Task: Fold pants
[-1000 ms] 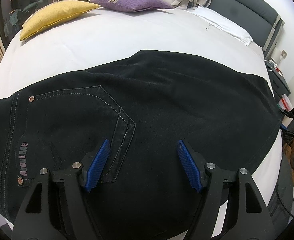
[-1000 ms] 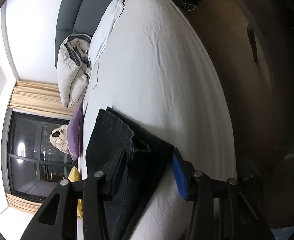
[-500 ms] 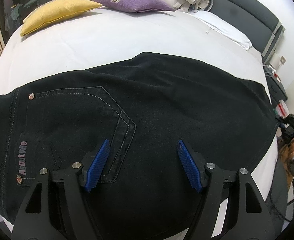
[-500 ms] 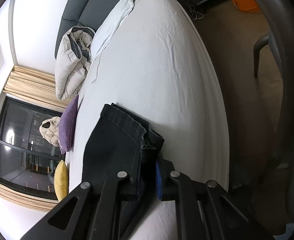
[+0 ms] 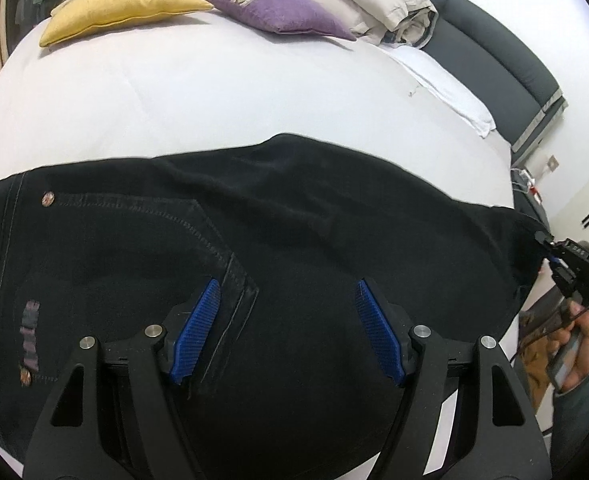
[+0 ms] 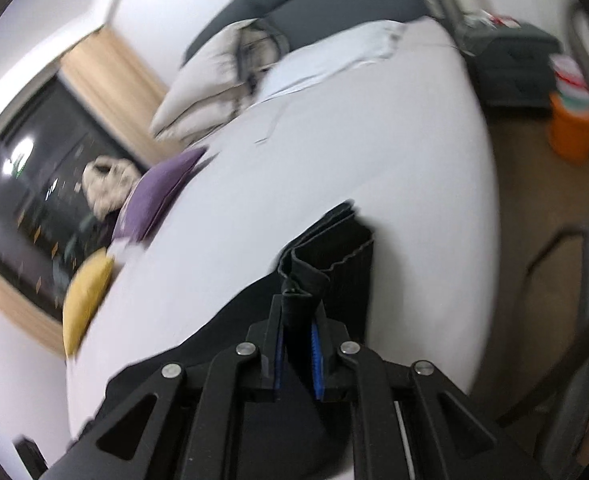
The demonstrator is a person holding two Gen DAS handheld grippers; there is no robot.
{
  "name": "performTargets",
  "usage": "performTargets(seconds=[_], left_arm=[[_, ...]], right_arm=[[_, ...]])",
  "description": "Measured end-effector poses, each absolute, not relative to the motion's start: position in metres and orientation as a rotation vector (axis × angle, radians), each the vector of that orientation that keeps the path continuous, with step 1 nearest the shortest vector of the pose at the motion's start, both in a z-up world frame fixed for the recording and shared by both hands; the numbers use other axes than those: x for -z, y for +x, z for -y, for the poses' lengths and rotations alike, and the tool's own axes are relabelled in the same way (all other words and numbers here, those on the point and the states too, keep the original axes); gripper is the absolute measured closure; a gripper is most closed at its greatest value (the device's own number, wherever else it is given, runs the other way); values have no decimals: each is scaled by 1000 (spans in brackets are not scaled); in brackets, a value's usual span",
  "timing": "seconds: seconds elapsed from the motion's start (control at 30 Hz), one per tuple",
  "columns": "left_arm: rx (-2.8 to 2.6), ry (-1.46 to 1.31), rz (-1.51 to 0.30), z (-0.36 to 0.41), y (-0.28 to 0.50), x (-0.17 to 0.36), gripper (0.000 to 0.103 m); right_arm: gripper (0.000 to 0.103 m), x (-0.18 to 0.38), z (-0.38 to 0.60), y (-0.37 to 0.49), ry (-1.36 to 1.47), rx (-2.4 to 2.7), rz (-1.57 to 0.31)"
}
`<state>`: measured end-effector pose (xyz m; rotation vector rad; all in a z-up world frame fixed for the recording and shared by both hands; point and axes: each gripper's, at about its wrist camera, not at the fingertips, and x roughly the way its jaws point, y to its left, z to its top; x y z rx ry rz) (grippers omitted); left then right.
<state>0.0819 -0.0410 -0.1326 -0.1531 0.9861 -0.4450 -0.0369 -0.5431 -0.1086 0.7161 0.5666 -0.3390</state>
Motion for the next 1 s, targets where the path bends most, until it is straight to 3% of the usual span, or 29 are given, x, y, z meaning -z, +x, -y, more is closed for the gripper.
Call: performTargets(seconds=[0.3, 0.47, 0.57, 0.7, 0.77, 0.83, 1.0], left_arm=[[560, -138, -1044, 86, 94, 134, 34], [596, -233, -1076, 83, 101, 144, 34], [620, -320, -1095, 74, 107, 144, 34], [679, -440, -1143, 73, 116, 145, 34], [693, -460, -1159, 78, 120, 146, 33], [711, -486, -1187, 87, 127, 147, 26], [790, -522, -1292, 124, 141, 152, 26]], right_arm=[[91, 115, 550, -43, 747, 361, -580], [90, 89, 444, -16, 354, 97, -655], [91, 101, 353, -12, 93, -109, -723], [91, 122, 312, -7, 54, -147, -761], [91, 121, 310, -7, 41, -143, -751], [91, 114, 311, -6, 37, -136, -737], [91, 107, 312, -9, 8, -120, -712]])
